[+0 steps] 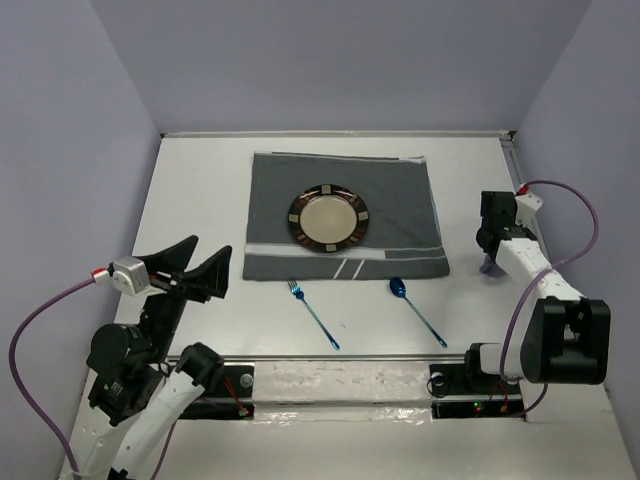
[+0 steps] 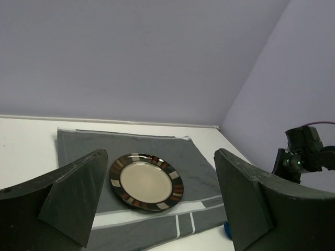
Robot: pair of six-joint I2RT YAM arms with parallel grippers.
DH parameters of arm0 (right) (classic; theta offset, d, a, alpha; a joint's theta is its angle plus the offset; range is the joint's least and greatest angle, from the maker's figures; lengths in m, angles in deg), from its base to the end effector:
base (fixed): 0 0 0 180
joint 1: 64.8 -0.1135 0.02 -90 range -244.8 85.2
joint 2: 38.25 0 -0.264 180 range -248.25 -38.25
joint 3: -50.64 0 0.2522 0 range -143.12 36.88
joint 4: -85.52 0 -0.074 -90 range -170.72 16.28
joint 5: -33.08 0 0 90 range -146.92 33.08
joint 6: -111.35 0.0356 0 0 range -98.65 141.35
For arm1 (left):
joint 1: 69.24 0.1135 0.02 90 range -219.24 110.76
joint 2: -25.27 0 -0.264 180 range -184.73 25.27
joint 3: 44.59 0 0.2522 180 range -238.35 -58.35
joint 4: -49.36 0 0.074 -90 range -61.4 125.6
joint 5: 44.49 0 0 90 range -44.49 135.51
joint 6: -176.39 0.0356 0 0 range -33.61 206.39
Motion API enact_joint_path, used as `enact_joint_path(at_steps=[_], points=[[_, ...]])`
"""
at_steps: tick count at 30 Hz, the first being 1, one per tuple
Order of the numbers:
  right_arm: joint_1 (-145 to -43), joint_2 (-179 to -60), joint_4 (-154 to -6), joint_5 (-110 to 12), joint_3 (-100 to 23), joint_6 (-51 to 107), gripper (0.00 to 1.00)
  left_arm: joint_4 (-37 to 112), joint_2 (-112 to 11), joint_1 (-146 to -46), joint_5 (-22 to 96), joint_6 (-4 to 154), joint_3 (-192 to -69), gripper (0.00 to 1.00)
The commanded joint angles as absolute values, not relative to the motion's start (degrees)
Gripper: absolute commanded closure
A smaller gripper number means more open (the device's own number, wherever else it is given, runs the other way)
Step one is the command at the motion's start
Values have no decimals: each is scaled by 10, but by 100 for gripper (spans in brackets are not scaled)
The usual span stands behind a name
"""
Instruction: Set the dinner table for one person
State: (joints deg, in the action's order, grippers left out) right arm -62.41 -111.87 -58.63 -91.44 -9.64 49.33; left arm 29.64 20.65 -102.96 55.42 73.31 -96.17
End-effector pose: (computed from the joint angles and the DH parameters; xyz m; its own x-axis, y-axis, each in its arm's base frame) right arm 0.2574 -0.0309 0.2304 -0.4781 0.4068 -0.7784 0.7119 0.6985 -0.0722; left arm 0.0250 -0.0093 0.3690 0.2759 -0.4522 -0.8482 0.4949 0.8233 -0.2779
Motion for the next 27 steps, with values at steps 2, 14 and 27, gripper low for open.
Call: enact_joint_path(at_steps=[2,14,27], points=[[-616,-1116,-626,-918,-122,485,91,313,211,-1035,557,747,-961,6],[-779,-1171,-688,-831,-341,290,100,309,182,-1033,568,748,-962,4],[-797,-1500,-601,-676,-692,176,100,304,156,-1014,587,747,-964,1]])
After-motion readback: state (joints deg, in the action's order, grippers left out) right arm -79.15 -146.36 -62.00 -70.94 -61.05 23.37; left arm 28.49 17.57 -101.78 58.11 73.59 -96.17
